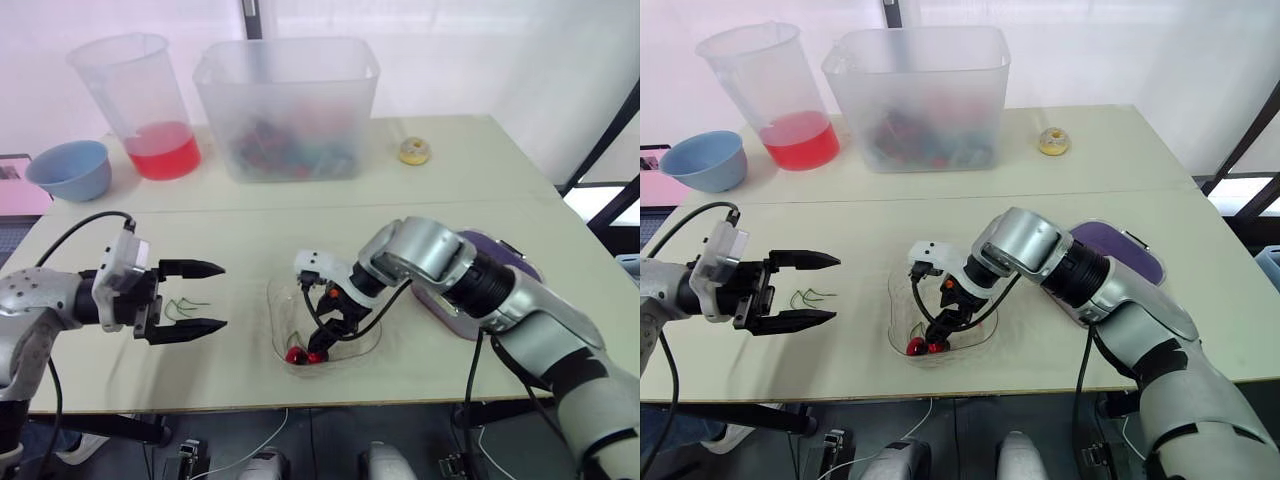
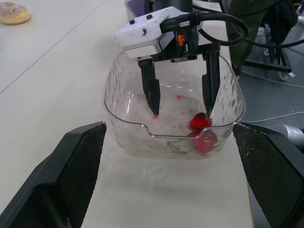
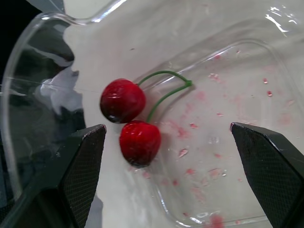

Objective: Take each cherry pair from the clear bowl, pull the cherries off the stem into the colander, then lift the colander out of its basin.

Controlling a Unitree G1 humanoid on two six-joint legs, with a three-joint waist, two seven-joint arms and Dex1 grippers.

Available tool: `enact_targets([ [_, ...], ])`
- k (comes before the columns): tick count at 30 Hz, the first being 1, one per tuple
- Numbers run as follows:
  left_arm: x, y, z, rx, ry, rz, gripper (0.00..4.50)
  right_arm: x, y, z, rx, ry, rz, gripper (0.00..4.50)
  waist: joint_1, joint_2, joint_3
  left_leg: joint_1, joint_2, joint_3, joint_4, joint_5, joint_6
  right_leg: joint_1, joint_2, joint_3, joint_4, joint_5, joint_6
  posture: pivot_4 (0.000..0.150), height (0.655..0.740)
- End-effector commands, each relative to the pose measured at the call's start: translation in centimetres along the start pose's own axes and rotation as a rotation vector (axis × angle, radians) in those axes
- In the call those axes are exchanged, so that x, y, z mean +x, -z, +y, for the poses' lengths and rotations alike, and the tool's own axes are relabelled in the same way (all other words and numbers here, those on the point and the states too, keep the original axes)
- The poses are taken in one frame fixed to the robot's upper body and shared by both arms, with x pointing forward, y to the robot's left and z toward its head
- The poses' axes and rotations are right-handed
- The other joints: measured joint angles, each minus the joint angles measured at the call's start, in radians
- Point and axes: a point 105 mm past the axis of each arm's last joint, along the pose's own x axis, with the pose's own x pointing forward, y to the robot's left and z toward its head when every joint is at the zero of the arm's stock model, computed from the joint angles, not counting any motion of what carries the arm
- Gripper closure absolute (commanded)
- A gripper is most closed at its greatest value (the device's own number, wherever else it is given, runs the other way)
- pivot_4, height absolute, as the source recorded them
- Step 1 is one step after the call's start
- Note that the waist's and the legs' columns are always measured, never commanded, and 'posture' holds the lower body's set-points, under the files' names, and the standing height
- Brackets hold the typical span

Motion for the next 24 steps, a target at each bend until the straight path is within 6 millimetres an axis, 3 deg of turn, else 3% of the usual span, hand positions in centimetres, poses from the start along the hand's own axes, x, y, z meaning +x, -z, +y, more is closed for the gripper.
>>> enact_targets([
  [1,-0.6,-0.6,0.1,0.034,-0.026,0.017,0.00,0.0,-0.7,1.3,-0.088,-0.051,0.016,0.91,-0.001,0.000,0.000,0.000,0.000,0.000,0.000,0.000,0.000,0.000,0.000,0.000,0.000,0.000,0.000,0.150,0.7400],
  [2,-0.7,-0.5,0.0,0.023,-0.022,0.018,0.00,0.1,-0.4,1.4,-0.109,-0.063,0.032,1.30,-0.001,0.000,0.000,0.000,0.000,0.000,0.000,0.000,0.000,0.000,0.000,0.000,0.000,0.000,0.000,0.150,0.7400],
  [15,-0.3,-0.3,-0.4,0.010,-0.013,0.031,0.00,1.5,0.2,1.0,-0.107,-0.089,0.056,1.30,0.000,0.000,0.000,0.000,0.000,0.000,0.000,0.000,0.000,0.000,0.000,0.000,0.000,0.000,0.000,0.150,0.7400],
  [18,-0.3,-0.3,-0.3,0.013,-0.017,0.034,0.00,1.7,0.4,0.9,-0.126,-0.086,0.063,2.08,0.000,0.000,0.000,0.000,0.000,0.000,0.000,0.000,0.000,0.000,0.000,0.000,0.000,0.000,0.000,0.150,0.7400],
  [22,-0.3,-0.3,-0.4,0.011,-0.019,0.033,0.00,1.7,0.6,0.9,-0.147,-0.091,0.071,3.94,0.000,0.000,0.000,0.000,0.000,0.000,0.000,0.000,0.000,0.000,0.000,0.000,0.000,0.000,0.000,0.150,0.7400],
  [24,-0.3,-0.3,-0.4,0.010,-0.019,0.034,0.00,1.7,0.5,1.0,-0.160,-0.099,0.073,3.94,0.000,0.000,0.000,0.000,0.000,0.000,0.000,0.000,0.000,0.000,0.000,0.000,0.000,0.000,0.000,0.150,0.7400],
])
